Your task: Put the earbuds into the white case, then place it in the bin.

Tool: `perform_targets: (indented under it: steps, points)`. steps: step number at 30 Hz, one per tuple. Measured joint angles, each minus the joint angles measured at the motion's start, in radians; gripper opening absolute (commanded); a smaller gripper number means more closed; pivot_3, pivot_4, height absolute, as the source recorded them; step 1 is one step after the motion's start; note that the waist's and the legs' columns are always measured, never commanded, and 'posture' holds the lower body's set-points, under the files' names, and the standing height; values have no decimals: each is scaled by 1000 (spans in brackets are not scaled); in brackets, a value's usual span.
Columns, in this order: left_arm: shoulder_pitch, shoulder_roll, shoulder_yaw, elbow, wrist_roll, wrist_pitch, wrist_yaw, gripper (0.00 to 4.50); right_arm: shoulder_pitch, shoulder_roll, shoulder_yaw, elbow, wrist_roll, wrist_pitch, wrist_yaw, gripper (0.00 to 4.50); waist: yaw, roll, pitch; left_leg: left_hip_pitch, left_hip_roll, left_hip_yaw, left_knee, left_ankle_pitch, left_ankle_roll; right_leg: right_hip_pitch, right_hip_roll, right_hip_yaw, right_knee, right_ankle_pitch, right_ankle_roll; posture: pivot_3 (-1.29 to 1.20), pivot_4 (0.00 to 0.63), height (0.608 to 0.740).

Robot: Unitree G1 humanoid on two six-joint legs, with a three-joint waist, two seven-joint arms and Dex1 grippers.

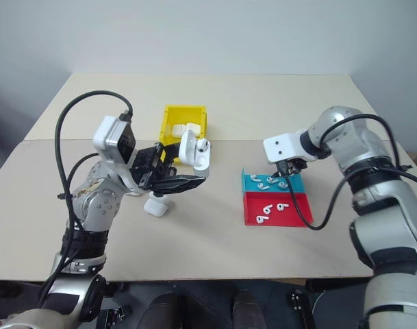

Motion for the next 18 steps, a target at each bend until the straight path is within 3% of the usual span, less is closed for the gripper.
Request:
perform_targets:
  steps: [9,18]
  points:
    - [47,31,13,-79,-3,0,61,2751,-94,97,27,267,-160,-136,-67,2453,-2,0,0,1,0,0,0,1,-1,0,0,0,1,0,0,0,150,740]
    - [74,56,19,-122,-13,1,107,2751,-104,148,26,337,-235,-147,-139,2453,-3,0,0,1,0,0,0,1,-2,0,0,0,2,0,0,0,150,740]
